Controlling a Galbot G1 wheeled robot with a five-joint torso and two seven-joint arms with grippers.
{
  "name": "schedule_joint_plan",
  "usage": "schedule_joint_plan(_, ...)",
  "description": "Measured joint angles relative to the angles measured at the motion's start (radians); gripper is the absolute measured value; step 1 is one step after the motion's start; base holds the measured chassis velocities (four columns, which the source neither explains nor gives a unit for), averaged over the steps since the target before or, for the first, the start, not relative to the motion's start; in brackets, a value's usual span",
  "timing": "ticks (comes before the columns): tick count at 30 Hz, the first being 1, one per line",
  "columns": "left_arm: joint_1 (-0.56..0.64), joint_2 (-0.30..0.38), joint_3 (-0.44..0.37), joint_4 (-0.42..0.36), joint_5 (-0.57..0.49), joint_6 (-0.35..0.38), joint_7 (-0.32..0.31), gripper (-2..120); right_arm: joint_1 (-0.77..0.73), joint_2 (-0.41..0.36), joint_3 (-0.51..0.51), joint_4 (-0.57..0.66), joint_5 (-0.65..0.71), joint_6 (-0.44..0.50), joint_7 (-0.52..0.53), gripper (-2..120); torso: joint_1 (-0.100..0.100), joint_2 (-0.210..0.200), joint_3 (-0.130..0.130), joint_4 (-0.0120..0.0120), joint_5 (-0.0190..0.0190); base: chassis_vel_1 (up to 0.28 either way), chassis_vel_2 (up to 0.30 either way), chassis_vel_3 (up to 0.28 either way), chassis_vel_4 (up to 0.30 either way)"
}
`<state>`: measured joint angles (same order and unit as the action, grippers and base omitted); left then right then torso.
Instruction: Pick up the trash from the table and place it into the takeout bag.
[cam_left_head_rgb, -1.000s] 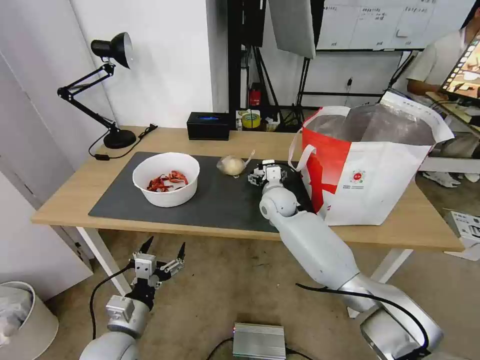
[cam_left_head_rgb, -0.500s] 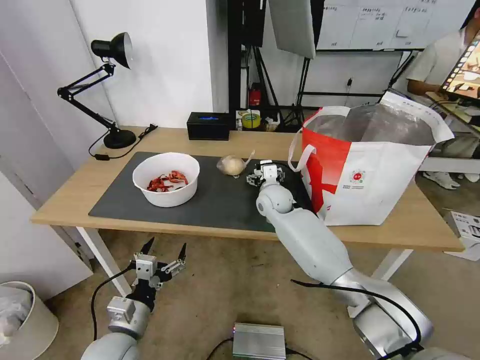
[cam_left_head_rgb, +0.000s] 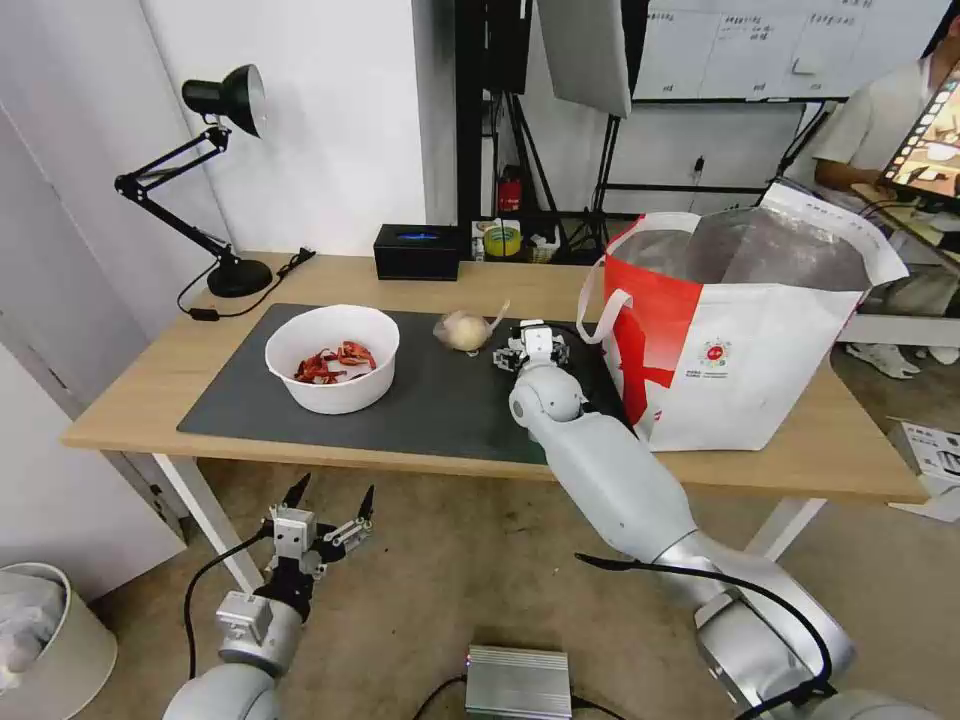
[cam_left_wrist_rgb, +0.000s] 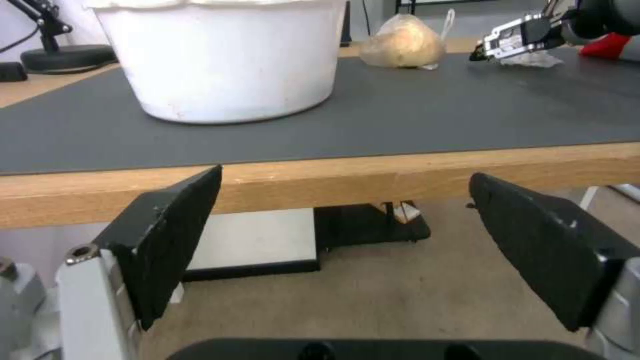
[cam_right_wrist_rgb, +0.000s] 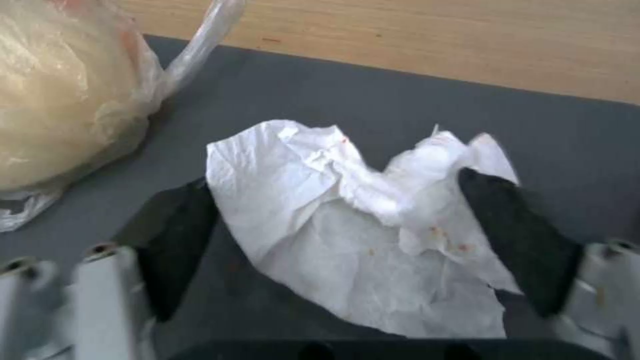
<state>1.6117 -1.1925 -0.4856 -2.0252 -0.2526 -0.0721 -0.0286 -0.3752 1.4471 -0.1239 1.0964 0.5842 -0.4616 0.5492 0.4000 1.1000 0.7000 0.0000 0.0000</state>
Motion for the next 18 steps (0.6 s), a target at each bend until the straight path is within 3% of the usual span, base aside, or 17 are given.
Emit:
schedule_joint_plan(7,0.000,0.000,0.003,0.000,0.000,0.000,0.000,100,-0.010,-0.010,0.003,0.018,0.006,0.000,0.012,57,0.000,0.000,0.000,0.0000,0.0000,0.000,0.000,0.000,0.000)
schedule_joint_plan(18,0.004,0.000,0.006,-0.010,0.003,0.000,0.000,100,-0.029,-0.042,0.002,0.079,0.030,0.013,0.012,19,0.000,0.000,0.000,-0.0001,0.0001,0.000,0.000,0.000,0.000)
